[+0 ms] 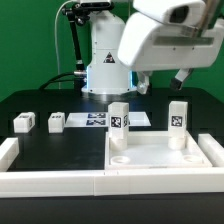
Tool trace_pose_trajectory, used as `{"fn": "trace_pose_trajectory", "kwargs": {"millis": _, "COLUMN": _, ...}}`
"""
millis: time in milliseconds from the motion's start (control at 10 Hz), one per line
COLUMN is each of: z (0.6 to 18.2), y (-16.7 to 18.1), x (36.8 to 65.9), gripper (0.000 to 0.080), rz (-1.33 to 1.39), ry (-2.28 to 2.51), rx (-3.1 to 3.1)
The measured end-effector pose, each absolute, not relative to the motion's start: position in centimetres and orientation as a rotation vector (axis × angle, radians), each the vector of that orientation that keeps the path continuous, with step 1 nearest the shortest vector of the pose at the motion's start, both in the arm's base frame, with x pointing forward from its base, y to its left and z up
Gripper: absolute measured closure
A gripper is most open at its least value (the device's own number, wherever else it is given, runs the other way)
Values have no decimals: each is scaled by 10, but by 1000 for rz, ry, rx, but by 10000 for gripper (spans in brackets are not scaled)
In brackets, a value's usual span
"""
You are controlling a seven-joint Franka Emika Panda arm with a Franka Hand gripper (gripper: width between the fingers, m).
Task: Assemble square table
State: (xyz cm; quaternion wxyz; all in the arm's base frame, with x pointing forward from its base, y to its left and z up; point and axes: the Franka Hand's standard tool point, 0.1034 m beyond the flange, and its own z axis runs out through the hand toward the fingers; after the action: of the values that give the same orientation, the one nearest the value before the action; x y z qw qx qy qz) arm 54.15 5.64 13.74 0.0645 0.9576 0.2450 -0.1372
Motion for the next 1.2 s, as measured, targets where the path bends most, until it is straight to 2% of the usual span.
{"fn": "trace_pose_trajectory", "kwargs": {"millis": 300, "z": 150, "y": 12, "x": 514, "gripper": 151, "rz": -411, "ry": 503, "rx": 2973}}
{"fn": "trace_pose_trajectory", "kwargs": {"millis": 500, "z": 129, "y": -27, "x": 492, "gripper": 151, "rz": -410, "ry": 375, "rx": 3009}}
{"fn": "trace_pose_trajectory", "kwargs": {"millis": 1000, "z": 130, "y": -22, "x": 494, "gripper": 151, "rz": -415, "ry": 395, "rx": 3004}}
{"fn": "trace_pose_trajectory", "kwargs": {"millis": 1200, "z": 123, "y": -22, "x": 490, "gripper": 151, "rz": -470, "ry": 323, "rx": 3044}}
